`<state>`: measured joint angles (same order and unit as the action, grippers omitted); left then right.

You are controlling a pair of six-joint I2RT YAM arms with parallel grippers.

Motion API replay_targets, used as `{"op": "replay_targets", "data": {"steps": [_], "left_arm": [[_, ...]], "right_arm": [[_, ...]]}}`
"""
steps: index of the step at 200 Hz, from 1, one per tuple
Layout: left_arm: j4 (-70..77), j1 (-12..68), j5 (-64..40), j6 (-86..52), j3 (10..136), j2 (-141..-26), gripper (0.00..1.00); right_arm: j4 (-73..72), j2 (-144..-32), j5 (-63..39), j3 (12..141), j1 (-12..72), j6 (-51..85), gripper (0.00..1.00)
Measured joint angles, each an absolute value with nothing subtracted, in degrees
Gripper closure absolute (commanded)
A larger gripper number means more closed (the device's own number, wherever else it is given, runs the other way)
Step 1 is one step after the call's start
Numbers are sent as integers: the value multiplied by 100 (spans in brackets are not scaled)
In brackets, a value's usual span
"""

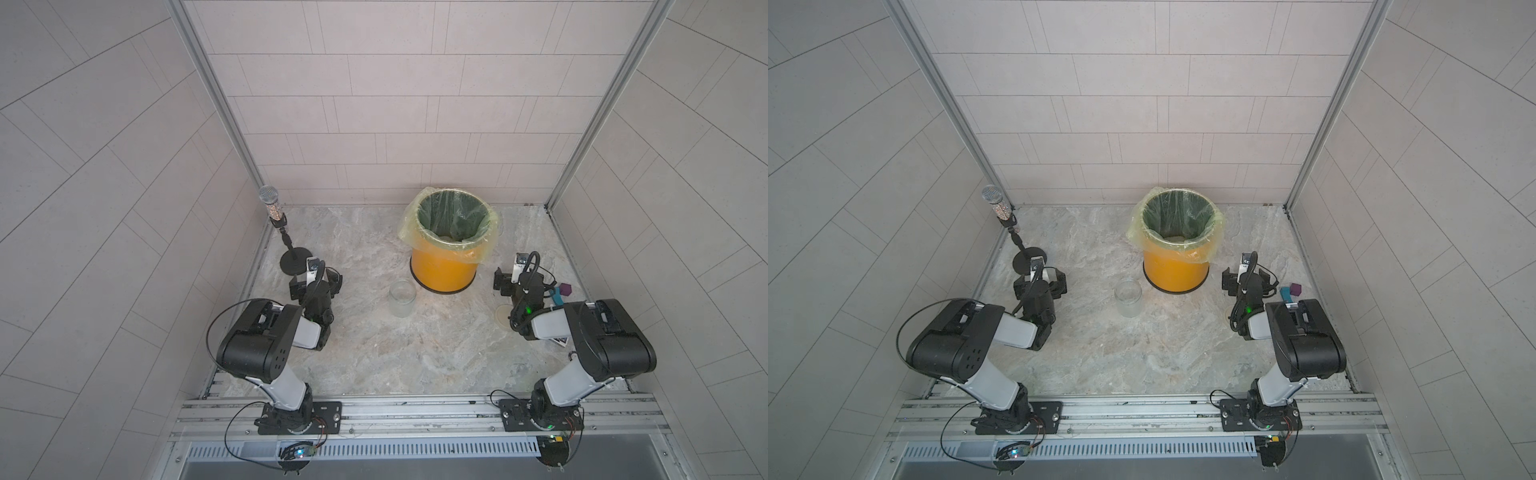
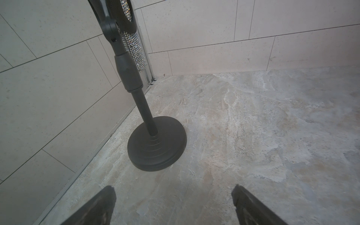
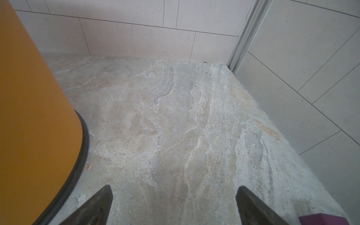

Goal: Empty expired oatmeal from jars
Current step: Reset both arms

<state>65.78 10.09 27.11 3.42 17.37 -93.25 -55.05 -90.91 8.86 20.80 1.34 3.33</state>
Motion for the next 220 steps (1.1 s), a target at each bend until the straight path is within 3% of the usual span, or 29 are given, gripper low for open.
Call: {"op": "replay_targets", "data": {"steps": [87, 134, 184, 220], "left_arm": [[6567, 1009, 2709, 344, 1737, -9325, 0], [6600, 1009, 2703, 344, 1734, -9325, 0], [6573, 1009, 2703, 344, 1734, -9325, 0], [6567, 1009, 2703, 344, 1734, -9325, 0]], "right_arm": [[-5540, -9091, 792, 2058, 145, 325, 0], [-6987, -9249, 362, 1052, 148, 193, 1], [-5892, -9052, 768, 2097, 150, 305, 1], [-5601, -9011, 862, 2150, 150, 333, 1]]}}
